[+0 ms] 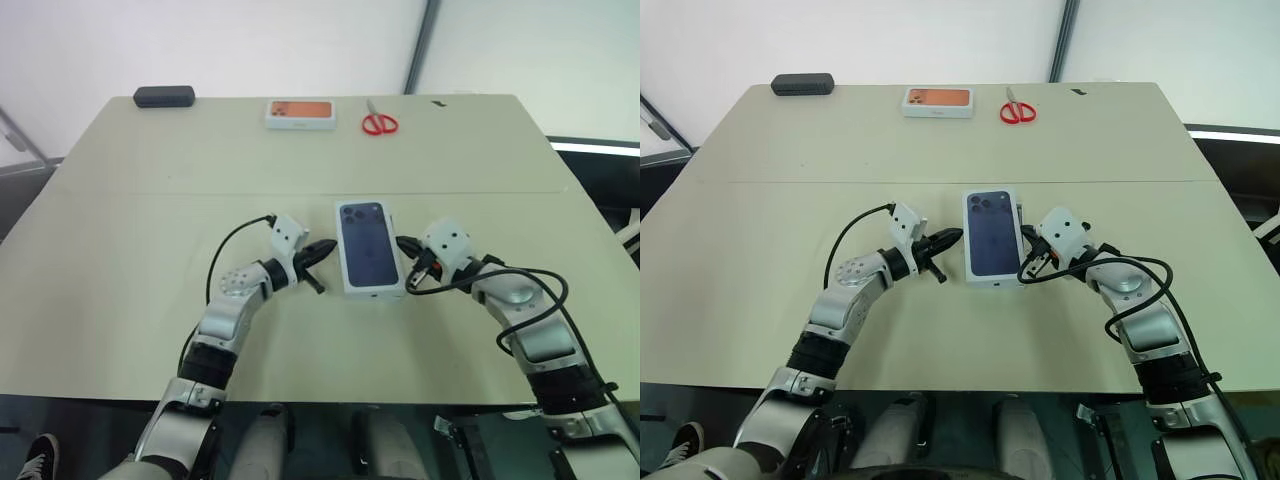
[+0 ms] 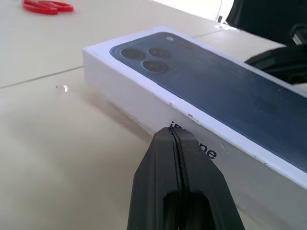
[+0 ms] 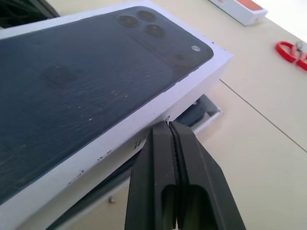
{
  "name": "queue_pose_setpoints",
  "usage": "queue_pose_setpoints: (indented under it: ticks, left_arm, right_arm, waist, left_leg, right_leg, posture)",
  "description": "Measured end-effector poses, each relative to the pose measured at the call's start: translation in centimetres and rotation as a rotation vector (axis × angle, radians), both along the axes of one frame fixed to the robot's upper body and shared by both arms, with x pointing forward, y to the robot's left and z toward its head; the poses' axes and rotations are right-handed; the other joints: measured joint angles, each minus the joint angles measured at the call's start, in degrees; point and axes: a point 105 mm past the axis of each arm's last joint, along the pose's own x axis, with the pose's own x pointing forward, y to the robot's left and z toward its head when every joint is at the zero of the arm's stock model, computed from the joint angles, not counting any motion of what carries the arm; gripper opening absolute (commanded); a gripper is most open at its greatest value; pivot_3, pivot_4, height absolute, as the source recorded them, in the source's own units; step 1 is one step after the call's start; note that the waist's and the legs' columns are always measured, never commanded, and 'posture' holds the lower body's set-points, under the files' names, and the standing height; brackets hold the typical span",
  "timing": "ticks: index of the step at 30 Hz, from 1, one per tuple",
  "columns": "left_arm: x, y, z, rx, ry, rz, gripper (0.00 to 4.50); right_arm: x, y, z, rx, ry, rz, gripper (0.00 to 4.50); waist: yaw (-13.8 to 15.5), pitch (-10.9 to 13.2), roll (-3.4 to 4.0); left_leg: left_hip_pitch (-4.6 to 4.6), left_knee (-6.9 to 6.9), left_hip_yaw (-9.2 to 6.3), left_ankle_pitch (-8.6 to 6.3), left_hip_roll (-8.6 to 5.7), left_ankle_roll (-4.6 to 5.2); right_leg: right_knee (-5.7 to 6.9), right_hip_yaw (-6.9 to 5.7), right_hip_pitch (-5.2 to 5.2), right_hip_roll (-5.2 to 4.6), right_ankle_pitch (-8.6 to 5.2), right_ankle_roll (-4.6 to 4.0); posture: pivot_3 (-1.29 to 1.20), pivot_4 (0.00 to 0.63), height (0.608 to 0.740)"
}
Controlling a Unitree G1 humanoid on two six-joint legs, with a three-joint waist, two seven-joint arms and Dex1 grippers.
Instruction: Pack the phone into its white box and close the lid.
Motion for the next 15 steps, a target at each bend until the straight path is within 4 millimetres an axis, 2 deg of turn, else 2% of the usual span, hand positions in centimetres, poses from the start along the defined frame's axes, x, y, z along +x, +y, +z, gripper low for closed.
queue_pose_setpoints:
  ticks: [15]
  left_arm:
    - [0.3, -1.0, -1.2, 0.009, 0.048, -0.015, 0.00]
  right_arm:
    - [0.1, -1.1, -1.0, -0.002, 0.031, -0.066, 0.03]
  waist:
    - [0.1, 0.0, 0.00]
  left_leg:
    - [0.00, 0.03, 0.02, 0.00, -0.01, -0.01]
  right_leg:
    - [0.03, -0.01, 0.02, 0.00, 0.00, 0.00]
  posture:
    - [0.00, 0.150, 0.740]
